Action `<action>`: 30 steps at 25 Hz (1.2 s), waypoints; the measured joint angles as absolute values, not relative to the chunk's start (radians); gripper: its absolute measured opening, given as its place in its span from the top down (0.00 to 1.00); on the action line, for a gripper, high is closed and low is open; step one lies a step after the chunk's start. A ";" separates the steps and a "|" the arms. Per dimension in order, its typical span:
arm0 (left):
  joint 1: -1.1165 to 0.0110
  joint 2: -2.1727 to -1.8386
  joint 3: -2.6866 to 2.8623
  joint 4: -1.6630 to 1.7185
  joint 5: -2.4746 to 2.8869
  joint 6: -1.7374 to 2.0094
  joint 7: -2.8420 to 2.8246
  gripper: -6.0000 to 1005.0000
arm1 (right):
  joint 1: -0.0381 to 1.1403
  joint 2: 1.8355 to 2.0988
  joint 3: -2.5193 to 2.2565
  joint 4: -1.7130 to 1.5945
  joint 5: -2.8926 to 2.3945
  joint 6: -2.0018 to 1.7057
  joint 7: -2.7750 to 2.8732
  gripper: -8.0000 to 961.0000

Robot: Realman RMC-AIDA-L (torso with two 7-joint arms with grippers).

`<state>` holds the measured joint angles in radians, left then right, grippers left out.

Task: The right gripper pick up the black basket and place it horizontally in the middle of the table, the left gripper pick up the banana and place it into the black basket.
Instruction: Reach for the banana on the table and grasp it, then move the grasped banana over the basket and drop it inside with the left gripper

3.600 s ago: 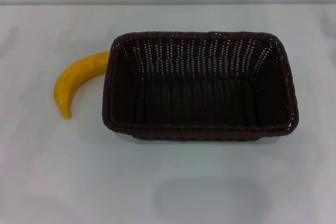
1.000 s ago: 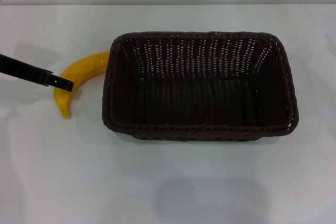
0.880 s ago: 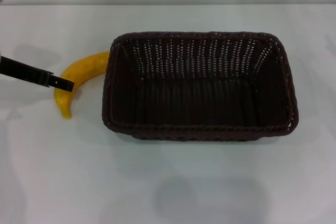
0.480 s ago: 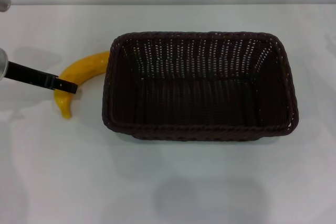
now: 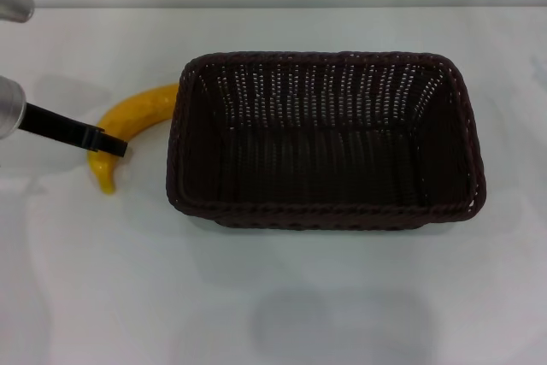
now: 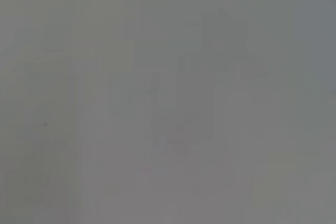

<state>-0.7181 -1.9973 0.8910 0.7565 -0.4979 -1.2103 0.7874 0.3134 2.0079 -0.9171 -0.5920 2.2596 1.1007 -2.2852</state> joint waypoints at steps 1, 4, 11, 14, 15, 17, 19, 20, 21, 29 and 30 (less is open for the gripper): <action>-0.722 -1.997 0.891 0.753 -0.491 -1.209 0.785 0.39 | 0.314 2.008 -0.917 -0.592 2.260 1.100 -2.285 0.09; -0.726 -1.998 0.889 0.752 -0.478 -1.211 0.782 0.42 | 0.314 2.008 -0.917 -0.592 2.260 1.099 -2.286 0.09; -0.717 -1.990 0.879 0.803 -0.482 -1.212 0.744 0.50 | 0.314 2.008 -0.906 -0.591 2.260 1.098 -2.286 0.09; -0.690 -1.990 0.877 0.902 -0.479 -1.234 0.710 0.51 | 0.315 2.008 -0.906 -0.591 2.260 1.098 -2.286 0.09; -0.677 -1.990 0.877 0.947 -0.477 -1.246 0.697 0.51 | 0.315 2.008 -0.906 -0.590 2.260 1.098 -2.285 0.09; -0.648 -1.990 0.877 1.038 -0.476 -1.271 0.669 0.51 | 0.315 2.008 -0.905 -0.588 2.260 1.099 -2.285 0.09; -0.618 -1.990 0.877 1.137 -0.480 -1.298 0.648 0.51 | 0.314 2.008 -0.905 -0.585 2.260 1.102 -2.284 0.09; -0.605 -1.990 0.877 1.188 -0.485 -1.317 0.642 0.51 | 0.314 2.008 -0.905 -0.585 2.260 1.102 -2.284 0.09; -0.593 -1.990 0.877 1.243 -0.494 -1.341 0.638 0.51 | 0.314 2.008 -0.905 -0.584 2.260 1.102 -2.283 0.09; -0.567 -2.031 0.884 1.565 -0.577 -1.519 0.648 0.51 | 0.314 2.009 -0.910 -0.584 2.260 1.114 -2.277 0.09; -0.568 -2.033 0.887 1.591 -0.614 -1.554 0.653 0.51 | 0.314 2.009 -0.910 -0.584 2.259 1.118 -2.276 0.09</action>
<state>-0.5679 -2.0328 0.8873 1.5910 -0.6144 -1.5538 0.6526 0.3143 2.0088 -0.9105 -0.5837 2.2595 1.1184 -2.2765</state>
